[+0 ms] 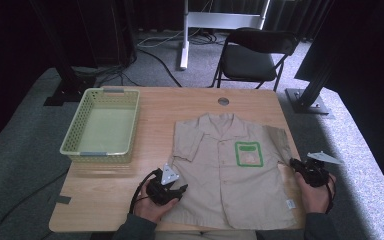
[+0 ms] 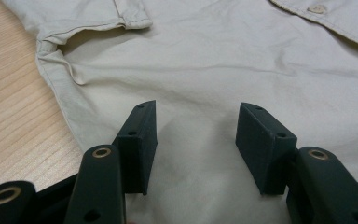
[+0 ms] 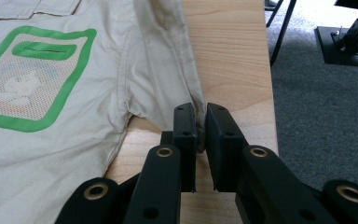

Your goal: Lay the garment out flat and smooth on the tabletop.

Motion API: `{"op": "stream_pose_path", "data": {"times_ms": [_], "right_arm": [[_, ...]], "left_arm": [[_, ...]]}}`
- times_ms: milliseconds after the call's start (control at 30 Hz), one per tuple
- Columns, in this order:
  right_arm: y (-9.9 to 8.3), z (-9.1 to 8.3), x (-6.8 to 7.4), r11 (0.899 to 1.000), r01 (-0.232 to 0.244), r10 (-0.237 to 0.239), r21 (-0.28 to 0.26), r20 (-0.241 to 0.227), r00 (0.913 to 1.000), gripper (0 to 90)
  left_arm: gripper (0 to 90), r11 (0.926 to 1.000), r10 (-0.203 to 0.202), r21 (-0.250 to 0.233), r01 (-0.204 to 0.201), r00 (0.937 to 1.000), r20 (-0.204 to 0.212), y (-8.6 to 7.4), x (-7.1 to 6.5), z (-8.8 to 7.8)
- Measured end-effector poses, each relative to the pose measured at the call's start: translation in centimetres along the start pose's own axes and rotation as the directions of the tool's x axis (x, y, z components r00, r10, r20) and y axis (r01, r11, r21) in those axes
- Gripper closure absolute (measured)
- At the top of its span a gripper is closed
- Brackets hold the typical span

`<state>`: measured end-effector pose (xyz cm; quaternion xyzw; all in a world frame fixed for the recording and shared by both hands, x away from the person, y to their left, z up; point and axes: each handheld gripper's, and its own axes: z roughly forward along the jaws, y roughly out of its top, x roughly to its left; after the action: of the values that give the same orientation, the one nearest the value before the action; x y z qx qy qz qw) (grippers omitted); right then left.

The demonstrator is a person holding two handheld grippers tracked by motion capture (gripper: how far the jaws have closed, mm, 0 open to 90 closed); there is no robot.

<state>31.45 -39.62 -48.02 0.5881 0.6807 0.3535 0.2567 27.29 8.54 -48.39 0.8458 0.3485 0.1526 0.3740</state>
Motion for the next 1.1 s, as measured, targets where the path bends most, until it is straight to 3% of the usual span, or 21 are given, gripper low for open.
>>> {"op": "stream_pose_path", "data": {"times_ms": [233, 367, 533, 833, 1100], "right_arm": [[-0.1, -0.6, -0.2, 1.0, -0.013, 0.014, -0.019, 0.027, 0.9995, 75.2], [0.1, -1.2, -0.1, 0.999, -0.009, 0.01, -0.039, 0.019, 0.9998, 69.4], [0.6, -1.2, 0.9, 0.998, 0.036, -0.036, -0.052, -0.015, 0.9992, 64.6], [1.2, 1.0, 3.8, 0.993, 0.121, -0.122, -0.017, -0.067, 0.9903, 62.8], [1.4, 2.3, 4.8, 0.986, 0.167, -0.165, 0.02, -0.064, 0.9842, 63.5]], "left_arm": [[49.0, 1.0, 0.0, 0.0, 0.0, 1.0, 0.0, 0.0, 0.0, 0.0], [48.7, 1.0, -0.002, 0.0, 0.002, 1.0, 0.0, 0.0, 0.0, 0.0], [48.5, 1.0, -0.009, -0.002, 0.009, 1.0, 0.005, 0.0, 0.1, 0.0], [48.5, 1.0, -0.007, -0.001, 0.007, 1.0, 0.004, 0.1, 0.1, 0.1], [51.2, 0.9995, -0.032, 0.006, 0.032, 0.9995, -0.001, 0.3, 0.1, 0.1]]}}
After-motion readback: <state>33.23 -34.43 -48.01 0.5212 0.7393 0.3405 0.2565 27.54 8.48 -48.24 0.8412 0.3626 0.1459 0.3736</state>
